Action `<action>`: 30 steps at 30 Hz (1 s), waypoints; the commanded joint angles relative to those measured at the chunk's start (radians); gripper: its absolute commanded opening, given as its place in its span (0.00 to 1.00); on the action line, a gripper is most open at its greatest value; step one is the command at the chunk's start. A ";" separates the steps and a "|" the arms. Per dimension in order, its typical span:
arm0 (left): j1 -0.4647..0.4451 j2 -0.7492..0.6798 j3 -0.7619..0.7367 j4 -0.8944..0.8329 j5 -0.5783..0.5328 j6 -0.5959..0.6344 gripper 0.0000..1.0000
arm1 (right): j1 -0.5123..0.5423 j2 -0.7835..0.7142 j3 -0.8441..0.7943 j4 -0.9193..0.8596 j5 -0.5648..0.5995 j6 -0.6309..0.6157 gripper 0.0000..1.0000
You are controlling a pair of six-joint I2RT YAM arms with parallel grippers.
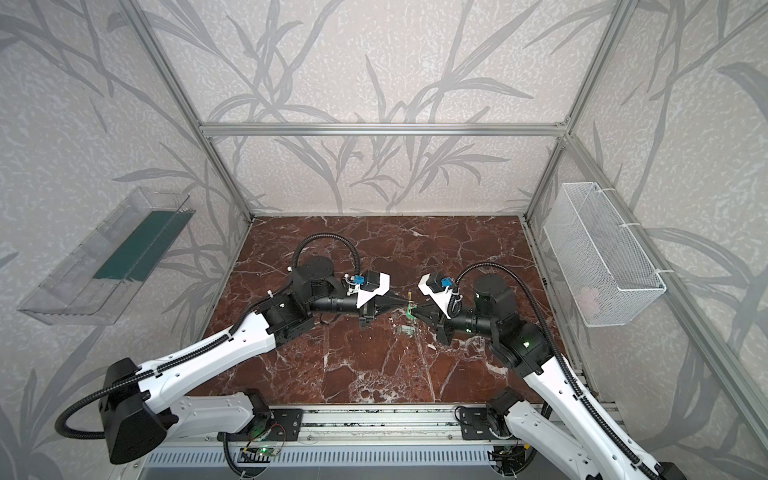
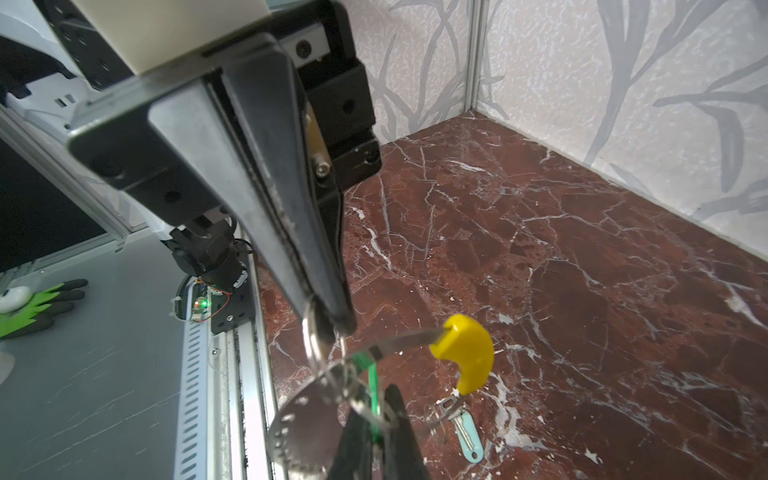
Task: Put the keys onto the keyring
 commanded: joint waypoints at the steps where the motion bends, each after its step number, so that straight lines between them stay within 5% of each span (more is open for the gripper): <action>1: 0.009 0.012 -0.013 0.076 0.095 -0.036 0.00 | -0.006 0.035 0.044 -0.048 -0.086 0.016 0.00; 14: 0.015 0.062 -0.073 0.375 0.104 -0.215 0.00 | -0.005 0.061 -0.007 0.023 -0.127 0.058 0.00; 18: 0.018 0.059 -0.090 0.413 0.064 -0.228 0.00 | -0.004 0.000 -0.042 0.053 -0.045 0.043 0.32; 30: 0.020 0.063 -0.064 0.418 0.028 -0.230 0.00 | -0.004 -0.179 -0.187 0.244 0.128 0.113 0.41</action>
